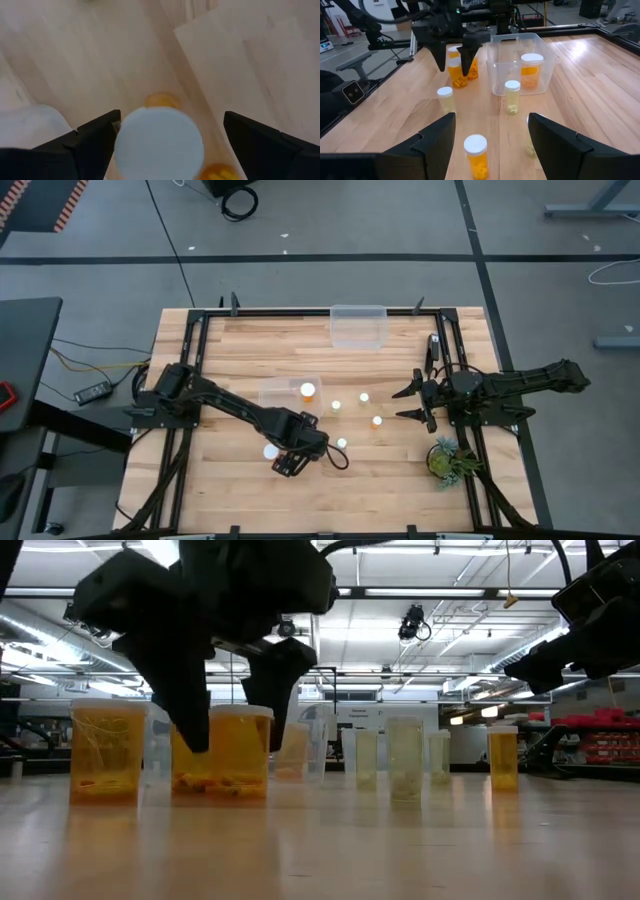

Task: Pick and place medicine bottles into bin by pill shape (circle, oval)
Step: Put the large orange pill bottle into the bottom transparent bin

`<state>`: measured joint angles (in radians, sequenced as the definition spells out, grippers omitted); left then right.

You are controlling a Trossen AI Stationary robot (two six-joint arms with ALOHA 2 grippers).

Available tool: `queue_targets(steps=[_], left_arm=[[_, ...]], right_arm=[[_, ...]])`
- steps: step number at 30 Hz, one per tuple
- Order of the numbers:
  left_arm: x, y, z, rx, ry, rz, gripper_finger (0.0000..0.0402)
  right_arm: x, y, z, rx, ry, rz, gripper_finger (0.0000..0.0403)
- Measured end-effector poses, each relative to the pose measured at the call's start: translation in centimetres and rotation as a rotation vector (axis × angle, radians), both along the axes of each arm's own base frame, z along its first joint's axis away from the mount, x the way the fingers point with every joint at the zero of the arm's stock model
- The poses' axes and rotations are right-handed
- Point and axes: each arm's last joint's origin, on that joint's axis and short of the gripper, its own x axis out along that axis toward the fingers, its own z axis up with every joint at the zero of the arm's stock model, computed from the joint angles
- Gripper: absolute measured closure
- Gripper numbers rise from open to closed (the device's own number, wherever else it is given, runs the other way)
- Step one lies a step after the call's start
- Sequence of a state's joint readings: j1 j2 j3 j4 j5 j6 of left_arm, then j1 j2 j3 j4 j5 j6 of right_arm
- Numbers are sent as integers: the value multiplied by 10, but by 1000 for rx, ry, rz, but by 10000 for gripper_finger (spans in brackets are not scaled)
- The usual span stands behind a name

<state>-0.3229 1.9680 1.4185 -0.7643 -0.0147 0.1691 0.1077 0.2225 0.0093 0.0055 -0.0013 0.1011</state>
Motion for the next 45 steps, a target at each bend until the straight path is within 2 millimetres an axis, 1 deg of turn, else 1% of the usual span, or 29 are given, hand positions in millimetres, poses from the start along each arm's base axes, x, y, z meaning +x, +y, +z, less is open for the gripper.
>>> queue_targets(steps=[5, 10, 23, 24, 28, 33, 35, 37, 41, 45], left_arm=[[0, 0, -4, 5, 14, 1, 53], [1, 0, -4, 4, 11, 1, 80], [2, 0, -2, 16, 2, 5, 197], [3, 0, 0, 14, -4, 6, 202], [9, -2, 15, 6, -28, 6, 203], [15, -3, 37, -1, -50, 9, 170], [17, -1, 46, -1, -51, 15, 165], [18, 1, 55, 2, -43, 20, 170], [20, 5, 75, 6, -39, 31, 192], [19, 11, 87, 13, -11, 53, 199]], right_arm=[[0, 0, -1, -1, 6, 0, 146], [0, 0, -1, -1, 6, -1, 146], [0, 0, -1, -1, 6, 0, 146], [0, 0, 0, -1, 5, 0, 146], [0, 0, 0, -1, 5, 0, 146], [0, 0, 0, -1, 5, 0, 146], [0, 0, 0, 0, 5, -1, 146], [0, 0, 0, -1, 5, 0, 146], [0, 0, 0, -1, 5, -1, 146], [0, 0, 0, -1, 5, 0, 146]])
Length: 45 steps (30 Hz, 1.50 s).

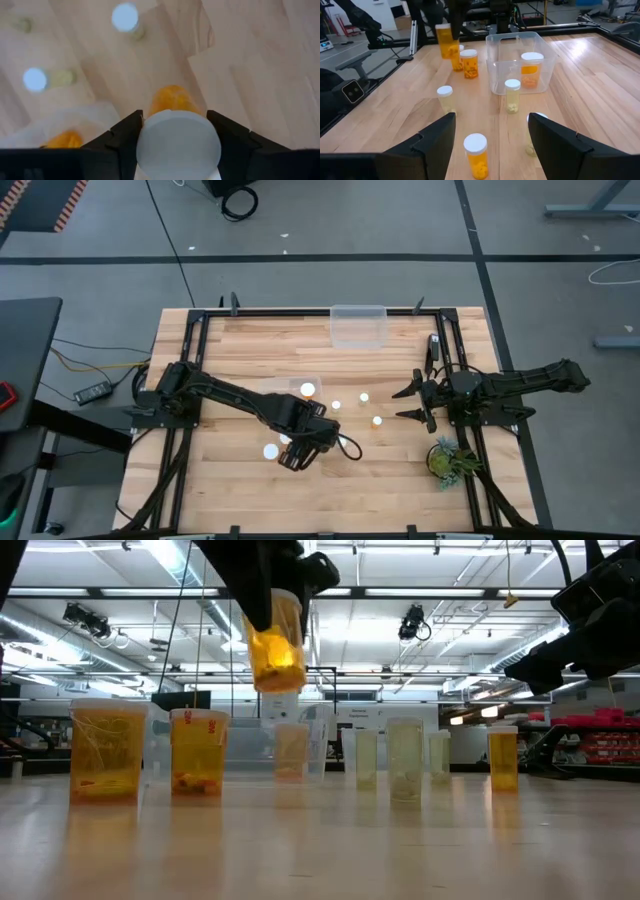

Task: Pick and place medicine bottles into bin by pill shape (circle, oval)
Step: Put the large orange pill bottle into the bottom transparent bin

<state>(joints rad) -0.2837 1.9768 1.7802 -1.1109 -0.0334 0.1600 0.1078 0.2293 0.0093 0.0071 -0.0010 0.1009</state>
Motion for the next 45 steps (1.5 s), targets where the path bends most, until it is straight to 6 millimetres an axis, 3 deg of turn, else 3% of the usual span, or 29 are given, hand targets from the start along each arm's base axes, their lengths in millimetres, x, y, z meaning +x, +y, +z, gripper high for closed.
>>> queue_targets(steps=[6, 15, 20, 28, 32, 45], left_arm=[[-7, 14, 1, 65, 86, 68, 179], [-14, 29, -2, 98, 183, 142, 200], [-33, 38, -10, 197, 215, 154, 185], [-61, 68, 5, 171, 114, 257, 200], [-69, 83, 9, 154, 74, 310, 186], [-83, 113, -44, 143, 143, 404, 194]], right_arm=[[0, 0, 0, 0, 0, 0, 146], [0, 0, 0, 0, 0, 0, 146], [0, 0, 0, 0, 0, 0, 146], [0, 0, 0, 0, 0, 0, 146], [0, 0, 0, 0, 0, 0, 146], [0, 0, 0, 0, 0, 0, 146]])
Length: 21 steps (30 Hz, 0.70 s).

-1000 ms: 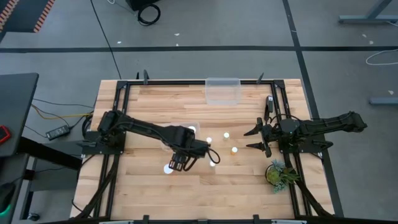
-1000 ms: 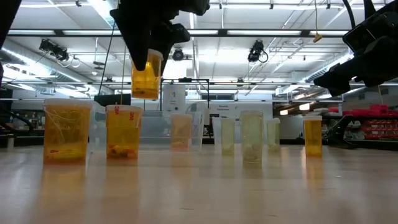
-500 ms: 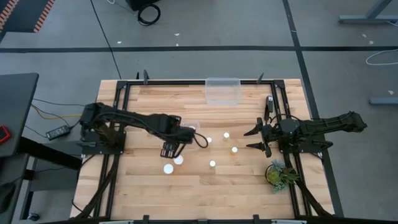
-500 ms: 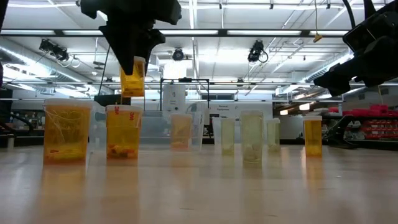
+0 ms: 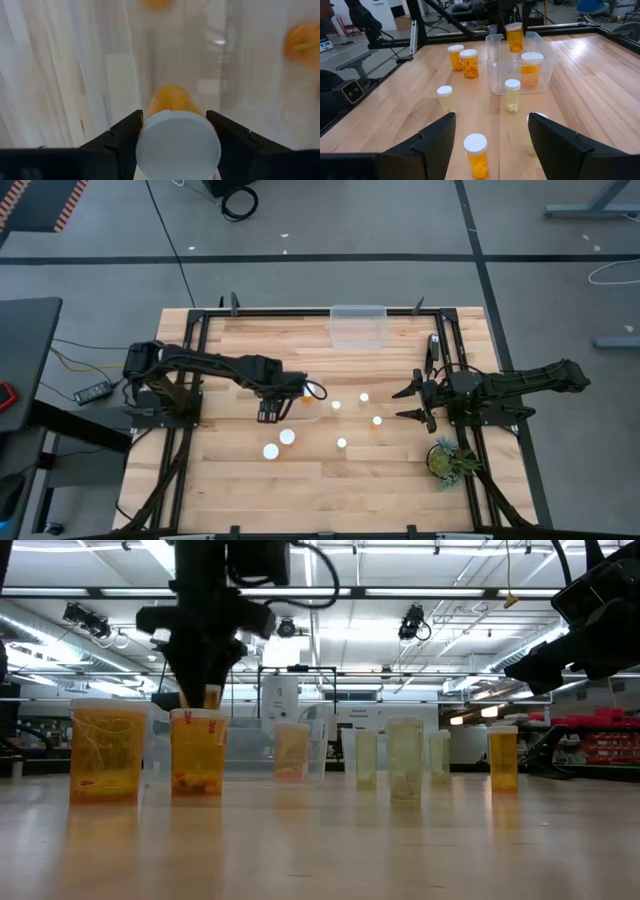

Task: Pick and place medicine bottles into bin by pill shape (circle, oval)
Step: Put the large orange pill bottle into the bottom transparent bin

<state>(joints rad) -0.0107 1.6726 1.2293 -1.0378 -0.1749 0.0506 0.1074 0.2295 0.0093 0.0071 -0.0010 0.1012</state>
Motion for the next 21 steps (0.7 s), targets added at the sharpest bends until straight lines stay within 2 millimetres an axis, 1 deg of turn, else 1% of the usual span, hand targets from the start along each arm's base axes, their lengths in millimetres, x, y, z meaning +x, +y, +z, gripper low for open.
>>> queue_targets(steps=[6, 11, 16, 18, 21], left_arm=[[-4, 6, -16, -3, -7, 53, 175], [-6, 13, -26, -8, -29, 114, 184], [-7, 20, -28, -13, -33, 197, 190], [-7, 23, -28, -14, -35, 219, 180], [-7, 23, -28, -15, -39, 220, 155]], right_arm=[[0, 0, 0, 0, 0, 0, 146], [0, 0, 0, 0, 0, 0, 146], [0, 0, 0, 0, 0, 0, 146], [0, 0, 0, 0, 0, 0, 146], [0, 0, 0, 0, 0, 0, 146]])
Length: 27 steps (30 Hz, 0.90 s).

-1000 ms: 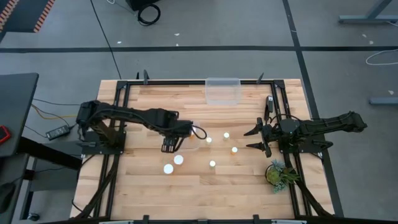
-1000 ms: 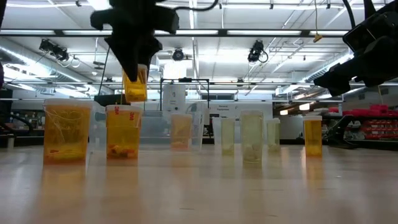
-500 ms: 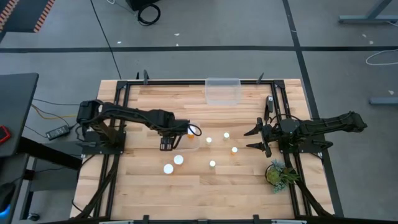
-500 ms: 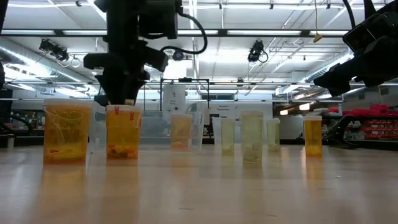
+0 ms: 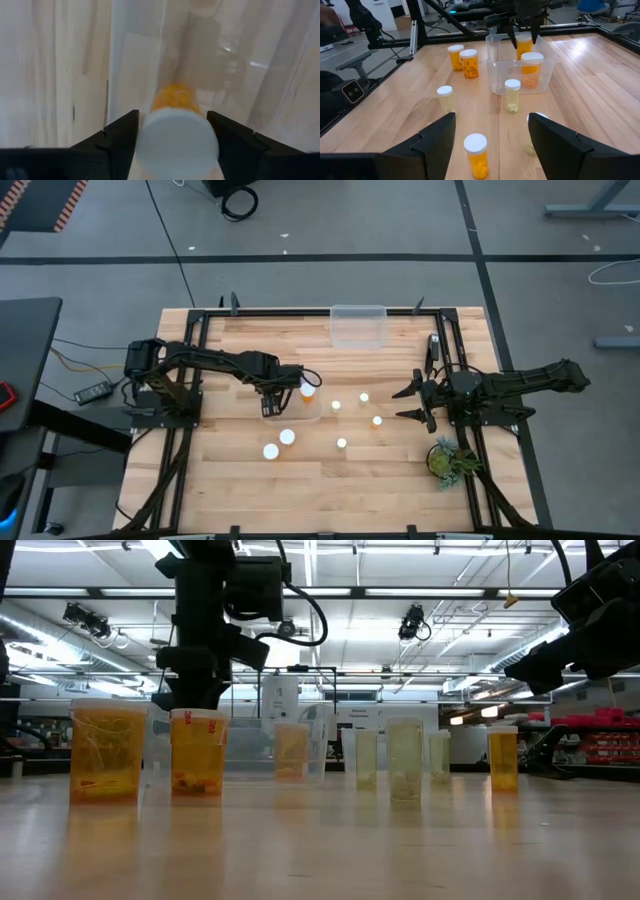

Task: Pick and place medicine bottles into bin by pill shape (circle, oval)
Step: Put the large orange pill bottle into the bottom transparent bin

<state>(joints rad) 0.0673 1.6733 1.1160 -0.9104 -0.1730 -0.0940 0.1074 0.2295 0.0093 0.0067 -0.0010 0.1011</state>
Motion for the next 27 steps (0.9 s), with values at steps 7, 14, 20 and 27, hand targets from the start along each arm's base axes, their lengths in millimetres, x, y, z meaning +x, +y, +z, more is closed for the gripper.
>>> queue_targets(steps=[7, 14, 20, 27], left_arm=[[0, 0, 0, -2, 0, 3, 127], [3, 0, 16, 10, 19, -1, 131], [14, -5, 45, 32, -33, -18, 131], [21, -21, 64, -3, -86, -74, 131]], right_arm=[[0, 0, 0, 0, 0, 0, 146], [0, 0, 0, 0, 0, 0, 146], [0, 0, 0, 0, 0, 0, 146], [0, 0, 0, 0, 0, 0, 146]])
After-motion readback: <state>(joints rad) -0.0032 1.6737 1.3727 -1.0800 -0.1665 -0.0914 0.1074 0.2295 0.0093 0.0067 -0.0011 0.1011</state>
